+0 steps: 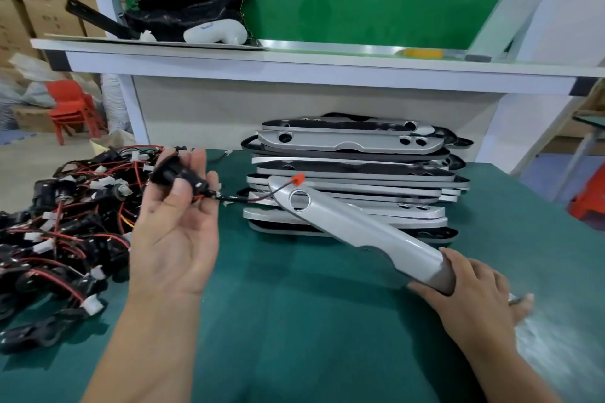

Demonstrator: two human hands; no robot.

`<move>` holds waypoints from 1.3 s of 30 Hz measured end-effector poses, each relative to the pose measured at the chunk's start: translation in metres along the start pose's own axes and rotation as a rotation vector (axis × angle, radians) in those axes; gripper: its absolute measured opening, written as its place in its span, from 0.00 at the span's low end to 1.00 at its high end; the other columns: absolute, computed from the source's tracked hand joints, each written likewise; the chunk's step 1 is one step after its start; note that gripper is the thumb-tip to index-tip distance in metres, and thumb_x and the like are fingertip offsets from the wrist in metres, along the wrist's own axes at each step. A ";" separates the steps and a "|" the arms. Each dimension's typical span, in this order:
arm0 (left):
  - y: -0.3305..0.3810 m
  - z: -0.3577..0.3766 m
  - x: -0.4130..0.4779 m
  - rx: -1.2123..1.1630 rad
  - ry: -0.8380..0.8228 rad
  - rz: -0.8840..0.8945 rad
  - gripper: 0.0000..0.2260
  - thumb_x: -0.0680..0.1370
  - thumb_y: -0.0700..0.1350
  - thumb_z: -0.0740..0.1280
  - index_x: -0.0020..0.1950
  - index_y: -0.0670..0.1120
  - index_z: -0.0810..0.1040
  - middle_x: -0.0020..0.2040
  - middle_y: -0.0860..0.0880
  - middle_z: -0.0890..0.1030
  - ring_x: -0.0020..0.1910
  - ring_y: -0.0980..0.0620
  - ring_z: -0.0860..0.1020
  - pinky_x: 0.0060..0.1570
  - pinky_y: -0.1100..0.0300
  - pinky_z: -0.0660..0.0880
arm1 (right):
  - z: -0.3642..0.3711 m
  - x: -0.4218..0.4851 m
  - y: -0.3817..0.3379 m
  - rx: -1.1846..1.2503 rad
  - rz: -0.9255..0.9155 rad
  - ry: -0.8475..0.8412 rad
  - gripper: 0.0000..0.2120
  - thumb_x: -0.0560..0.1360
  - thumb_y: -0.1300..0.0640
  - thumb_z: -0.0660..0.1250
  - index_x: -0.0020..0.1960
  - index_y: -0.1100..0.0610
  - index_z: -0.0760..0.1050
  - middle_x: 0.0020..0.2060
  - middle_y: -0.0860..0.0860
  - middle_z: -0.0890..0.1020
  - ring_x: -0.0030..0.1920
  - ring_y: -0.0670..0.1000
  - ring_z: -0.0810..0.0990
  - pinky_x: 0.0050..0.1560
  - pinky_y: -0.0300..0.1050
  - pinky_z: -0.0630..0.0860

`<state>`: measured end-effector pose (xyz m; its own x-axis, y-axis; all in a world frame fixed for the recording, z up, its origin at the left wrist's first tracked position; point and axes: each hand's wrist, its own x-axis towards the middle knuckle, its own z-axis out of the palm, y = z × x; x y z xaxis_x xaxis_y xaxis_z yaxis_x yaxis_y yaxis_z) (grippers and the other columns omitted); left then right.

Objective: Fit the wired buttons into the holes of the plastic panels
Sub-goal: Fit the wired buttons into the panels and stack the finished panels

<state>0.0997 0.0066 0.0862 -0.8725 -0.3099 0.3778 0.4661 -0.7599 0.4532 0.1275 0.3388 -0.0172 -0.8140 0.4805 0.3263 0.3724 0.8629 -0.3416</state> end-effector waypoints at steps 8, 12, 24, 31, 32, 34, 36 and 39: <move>-0.007 -0.009 -0.003 0.089 0.034 -0.006 0.18 0.72 0.37 0.61 0.61 0.43 0.69 0.48 0.51 0.82 0.53 0.56 0.81 0.58 0.60 0.76 | -0.001 0.002 -0.002 -0.018 -0.038 0.020 0.35 0.62 0.26 0.63 0.66 0.39 0.66 0.61 0.47 0.73 0.65 0.54 0.63 0.67 0.67 0.44; -0.017 -0.014 -0.004 0.120 0.068 0.000 0.20 0.71 0.36 0.62 0.63 0.41 0.68 0.47 0.52 0.81 0.51 0.56 0.82 0.55 0.61 0.76 | -0.006 -0.002 -0.004 0.000 -0.076 0.039 0.35 0.62 0.28 0.65 0.65 0.40 0.68 0.60 0.48 0.73 0.64 0.54 0.63 0.68 0.65 0.44; -0.051 -0.025 -0.020 1.391 -0.357 0.539 0.16 0.70 0.38 0.75 0.49 0.54 0.74 0.56 0.67 0.76 0.70 0.69 0.61 0.73 0.64 0.51 | -0.014 -0.012 -0.017 0.152 -0.279 0.227 0.35 0.57 0.33 0.68 0.60 0.48 0.77 0.53 0.52 0.78 0.59 0.56 0.68 0.68 0.67 0.51; -0.043 -0.026 -0.019 1.435 -0.294 0.407 0.12 0.70 0.42 0.75 0.50 0.53 0.77 0.59 0.67 0.72 0.72 0.59 0.61 0.74 0.43 0.53 | -0.014 -0.008 -0.009 0.146 -0.273 0.209 0.37 0.57 0.28 0.64 0.60 0.47 0.76 0.53 0.51 0.78 0.60 0.57 0.69 0.69 0.65 0.49; -0.043 -0.025 -0.020 1.426 -0.298 0.412 0.13 0.70 0.40 0.75 0.50 0.53 0.77 0.59 0.67 0.73 0.71 0.62 0.61 0.72 0.39 0.57 | -0.013 -0.008 -0.009 0.150 -0.268 0.209 0.36 0.57 0.29 0.65 0.60 0.47 0.76 0.53 0.51 0.78 0.60 0.57 0.69 0.69 0.66 0.50; -0.046 -0.025 -0.022 1.451 -0.268 0.475 0.13 0.70 0.37 0.74 0.51 0.49 0.78 0.58 0.63 0.75 0.68 0.62 0.64 0.68 0.39 0.63 | -0.013 -0.008 -0.011 0.166 -0.270 0.215 0.37 0.57 0.27 0.65 0.59 0.46 0.76 0.53 0.50 0.78 0.59 0.56 0.69 0.68 0.64 0.51; -0.048 -0.025 -0.022 1.467 -0.211 0.476 0.15 0.70 0.38 0.75 0.54 0.47 0.78 0.59 0.57 0.77 0.68 0.62 0.64 0.70 0.46 0.62 | -0.014 -0.010 -0.012 0.188 -0.272 0.216 0.37 0.56 0.26 0.68 0.59 0.46 0.76 0.53 0.50 0.78 0.59 0.55 0.68 0.67 0.64 0.52; -0.048 -0.025 -0.022 1.467 -0.254 0.403 0.15 0.71 0.48 0.74 0.56 0.53 0.77 0.67 0.57 0.72 0.74 0.58 0.56 0.72 0.58 0.53 | -0.019 -0.010 -0.012 0.180 -0.264 0.221 0.35 0.56 0.31 0.66 0.59 0.46 0.76 0.54 0.51 0.78 0.60 0.56 0.68 0.68 0.65 0.52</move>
<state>0.0933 0.0354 0.0360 -0.6812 -0.1321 0.7201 0.5195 0.6059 0.6025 0.1394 0.3272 0.0003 -0.7483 0.2848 0.5991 0.0626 0.9294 -0.3636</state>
